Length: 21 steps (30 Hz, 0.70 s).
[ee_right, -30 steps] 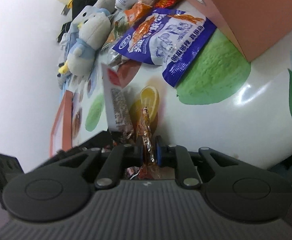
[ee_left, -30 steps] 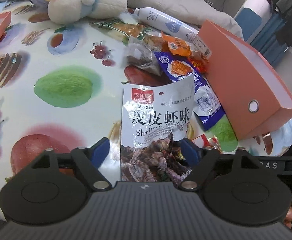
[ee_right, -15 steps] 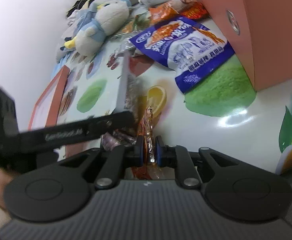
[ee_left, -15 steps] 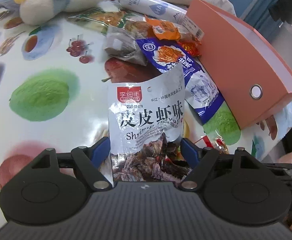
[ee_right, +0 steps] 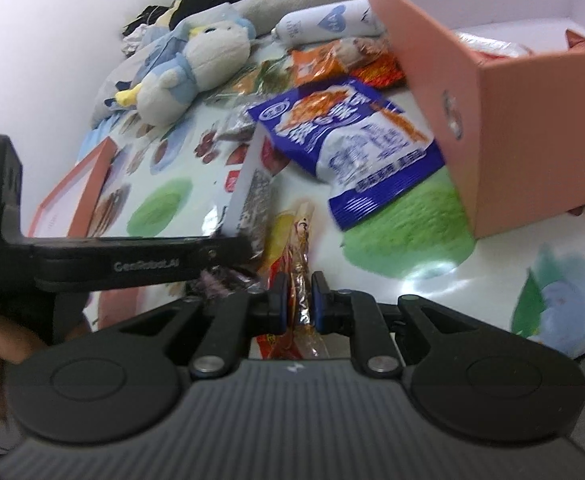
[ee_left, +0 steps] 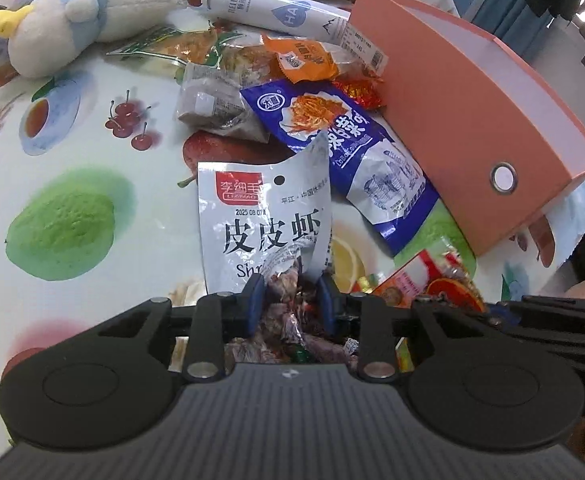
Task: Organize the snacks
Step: 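Carry the red packet and white shrimp bag over the pink box with both grippers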
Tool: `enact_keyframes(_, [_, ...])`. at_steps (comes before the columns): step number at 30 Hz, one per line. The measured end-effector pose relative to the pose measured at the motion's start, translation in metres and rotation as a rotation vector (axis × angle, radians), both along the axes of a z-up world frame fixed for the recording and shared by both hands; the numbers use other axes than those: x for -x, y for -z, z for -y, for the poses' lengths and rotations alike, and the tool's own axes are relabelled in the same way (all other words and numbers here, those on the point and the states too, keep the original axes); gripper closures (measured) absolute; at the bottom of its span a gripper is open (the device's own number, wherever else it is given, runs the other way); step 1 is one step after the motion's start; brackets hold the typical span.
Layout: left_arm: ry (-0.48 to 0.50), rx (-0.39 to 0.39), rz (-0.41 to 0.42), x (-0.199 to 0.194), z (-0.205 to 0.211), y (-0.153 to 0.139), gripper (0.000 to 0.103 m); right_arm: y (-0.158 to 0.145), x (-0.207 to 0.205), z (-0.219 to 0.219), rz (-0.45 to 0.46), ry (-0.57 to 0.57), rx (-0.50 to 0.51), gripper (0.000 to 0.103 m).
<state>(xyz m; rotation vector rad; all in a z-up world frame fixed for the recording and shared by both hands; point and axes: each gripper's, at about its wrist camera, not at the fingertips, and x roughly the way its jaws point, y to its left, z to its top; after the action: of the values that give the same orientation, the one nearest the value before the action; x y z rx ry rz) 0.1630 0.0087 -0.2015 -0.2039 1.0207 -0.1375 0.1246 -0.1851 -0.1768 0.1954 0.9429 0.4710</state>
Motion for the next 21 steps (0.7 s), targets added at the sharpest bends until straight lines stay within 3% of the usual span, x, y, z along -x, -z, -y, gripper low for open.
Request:
enact_keyframes(9, [-0.054,0.038,0.011,0.006,-0.008,-0.017,0.072,-0.023,-0.002,0.000,0.092,0.003,0.079,0.088])
enact_keyframes(21, [-0.108,0.070,0.126,0.001,-0.020,-0.083,0.073,-0.076,-0.013,-0.012,0.239,-0.023,0.139,0.089])
